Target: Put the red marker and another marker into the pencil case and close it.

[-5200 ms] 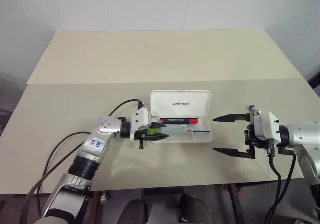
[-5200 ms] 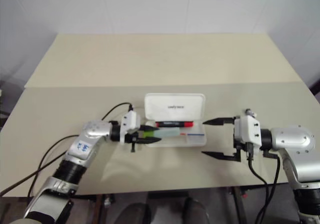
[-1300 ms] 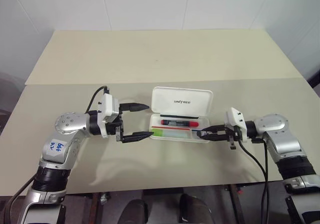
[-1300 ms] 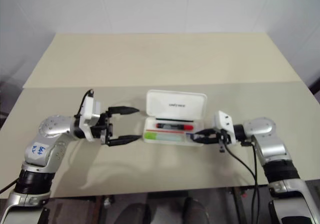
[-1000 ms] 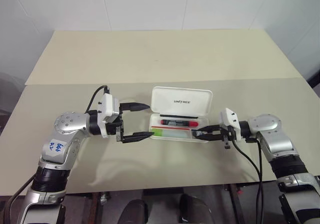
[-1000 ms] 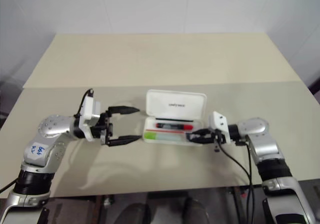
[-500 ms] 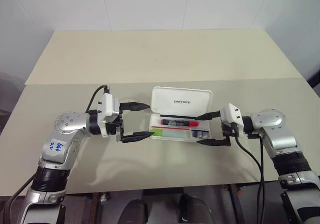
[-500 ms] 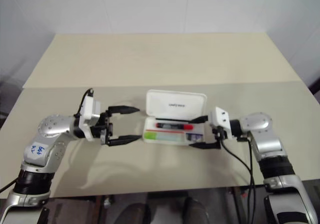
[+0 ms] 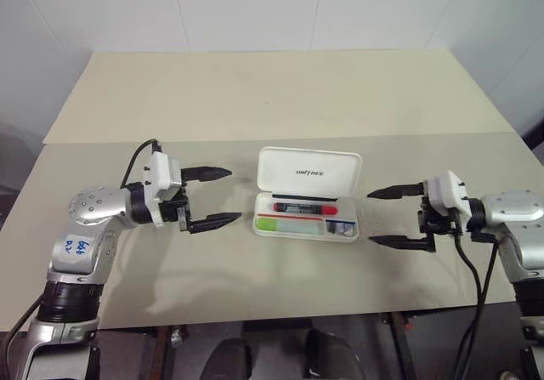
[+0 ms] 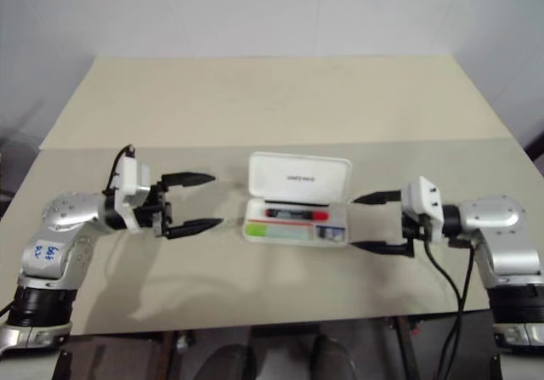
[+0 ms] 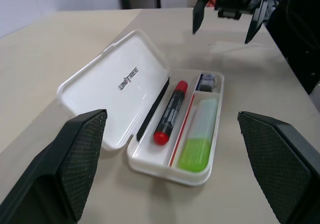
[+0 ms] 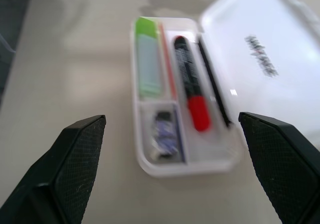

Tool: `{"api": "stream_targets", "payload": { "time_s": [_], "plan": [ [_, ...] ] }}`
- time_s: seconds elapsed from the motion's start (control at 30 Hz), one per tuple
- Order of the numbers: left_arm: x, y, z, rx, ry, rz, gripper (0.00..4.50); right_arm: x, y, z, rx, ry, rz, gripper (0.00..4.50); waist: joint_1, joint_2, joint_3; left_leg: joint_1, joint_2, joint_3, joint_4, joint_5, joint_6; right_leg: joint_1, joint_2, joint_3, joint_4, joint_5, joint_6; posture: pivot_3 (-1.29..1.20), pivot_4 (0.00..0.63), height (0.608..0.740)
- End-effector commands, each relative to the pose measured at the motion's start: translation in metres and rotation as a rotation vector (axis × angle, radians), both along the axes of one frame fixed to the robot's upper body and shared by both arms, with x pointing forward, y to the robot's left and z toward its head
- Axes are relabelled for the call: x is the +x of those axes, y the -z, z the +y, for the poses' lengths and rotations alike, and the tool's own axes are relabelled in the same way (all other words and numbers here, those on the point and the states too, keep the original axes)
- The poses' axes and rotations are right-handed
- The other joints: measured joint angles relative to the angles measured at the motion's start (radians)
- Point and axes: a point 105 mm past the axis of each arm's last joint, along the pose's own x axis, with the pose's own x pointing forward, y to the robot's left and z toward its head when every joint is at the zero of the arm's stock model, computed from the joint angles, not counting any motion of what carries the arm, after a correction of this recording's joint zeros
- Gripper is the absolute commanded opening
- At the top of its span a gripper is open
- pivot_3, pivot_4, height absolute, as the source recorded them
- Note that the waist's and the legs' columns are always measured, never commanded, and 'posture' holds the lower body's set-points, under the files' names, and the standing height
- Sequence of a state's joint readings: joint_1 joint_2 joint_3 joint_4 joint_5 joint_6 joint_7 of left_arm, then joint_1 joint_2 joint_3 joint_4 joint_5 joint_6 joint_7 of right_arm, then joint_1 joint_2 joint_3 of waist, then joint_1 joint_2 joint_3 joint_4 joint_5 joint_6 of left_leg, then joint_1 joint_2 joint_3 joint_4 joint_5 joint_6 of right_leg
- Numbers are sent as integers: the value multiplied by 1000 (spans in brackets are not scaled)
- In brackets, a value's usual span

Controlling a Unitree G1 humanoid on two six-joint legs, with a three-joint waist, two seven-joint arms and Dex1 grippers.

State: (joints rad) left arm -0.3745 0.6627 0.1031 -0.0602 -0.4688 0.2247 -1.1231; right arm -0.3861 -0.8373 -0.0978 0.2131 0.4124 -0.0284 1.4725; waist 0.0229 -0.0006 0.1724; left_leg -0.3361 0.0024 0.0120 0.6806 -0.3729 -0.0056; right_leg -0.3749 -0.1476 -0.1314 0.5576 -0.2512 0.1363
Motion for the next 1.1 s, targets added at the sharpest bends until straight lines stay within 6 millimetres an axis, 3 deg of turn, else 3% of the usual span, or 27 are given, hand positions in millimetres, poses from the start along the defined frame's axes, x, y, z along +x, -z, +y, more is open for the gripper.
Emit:
{"api": "stream_targets", "payload": {
  "time_s": [0.03, 0.2, 0.4, 0.73, 1.1],
  "plan": [
    [-2, -3, 9, -18, -5, -18, 3935, 6, -19, -18, 31, 70, -83, 4500, 1, 0, 0, 0, 0, 0, 0, 0, 0, 0, 0, 0, 0, 0, 0, 0, 150, 740],
    [-2, 0, 12, -26, -2, -2, 2201, 6, -27, -14, 105, 86, -104, 4500, 0, 0, 0, 0, 0, 0, 0, 0, 0, 0, 0, 0, 0, 0, 0, 0, 150, 740],
    [6, 3, 14, -25, -17, 0, 98, 0, -40, 13, 251, 44, -47, 4500, 0, 0, 0, 0, 1, -1, 0, 0, 0, 0, 0, 0, 0, 0, 0, 0, 150, 740],
    [46, 18, 15, -2, -225, -4, 41, -6, -43, 28, 283, -2, -20, 4500, 3, 0, 0, 0, 0, -1, -1, 0, 0, 0, 0, -1, 0, 0, 0, 0, 150, 740],
    [69, 27, -29, -14, -217, 33, 41, -3, -19, 7, 214, 24, 23, 4500, 3, 0, 0, -1, -1, 0, 0, 0, 0, 0, 0, -1, 0, 0, 1, 0, 150, 740]
  ]
}}
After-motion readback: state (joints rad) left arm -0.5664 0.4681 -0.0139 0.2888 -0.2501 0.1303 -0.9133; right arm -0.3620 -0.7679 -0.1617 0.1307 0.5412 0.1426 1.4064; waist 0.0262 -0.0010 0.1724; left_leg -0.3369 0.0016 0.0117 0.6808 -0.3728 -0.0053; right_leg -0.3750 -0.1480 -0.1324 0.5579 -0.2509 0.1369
